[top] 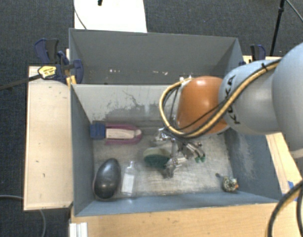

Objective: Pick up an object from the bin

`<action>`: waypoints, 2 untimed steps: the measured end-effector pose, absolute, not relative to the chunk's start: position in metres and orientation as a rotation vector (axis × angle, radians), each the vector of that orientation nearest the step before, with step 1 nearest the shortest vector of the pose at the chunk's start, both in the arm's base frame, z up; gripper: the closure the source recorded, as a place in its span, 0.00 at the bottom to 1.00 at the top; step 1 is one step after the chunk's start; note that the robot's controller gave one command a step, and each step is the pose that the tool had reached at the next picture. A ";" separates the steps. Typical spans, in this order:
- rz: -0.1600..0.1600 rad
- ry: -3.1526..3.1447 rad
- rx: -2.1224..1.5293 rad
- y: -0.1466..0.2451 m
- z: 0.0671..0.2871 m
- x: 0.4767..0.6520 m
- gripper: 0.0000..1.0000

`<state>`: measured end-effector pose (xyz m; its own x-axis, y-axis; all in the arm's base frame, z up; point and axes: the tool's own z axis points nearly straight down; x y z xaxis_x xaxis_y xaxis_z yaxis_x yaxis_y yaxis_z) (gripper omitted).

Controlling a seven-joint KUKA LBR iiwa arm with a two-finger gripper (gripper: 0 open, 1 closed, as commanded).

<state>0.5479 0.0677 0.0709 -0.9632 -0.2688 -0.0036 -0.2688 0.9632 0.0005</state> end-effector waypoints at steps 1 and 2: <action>0.003 3.102 -0.418 0.069 0.075 0.550 1.00; -0.003 3.000 -0.894 0.059 0.260 0.559 1.00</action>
Offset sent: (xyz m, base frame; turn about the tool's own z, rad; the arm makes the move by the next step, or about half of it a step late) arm 0.0000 0.0000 0.0000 0.0000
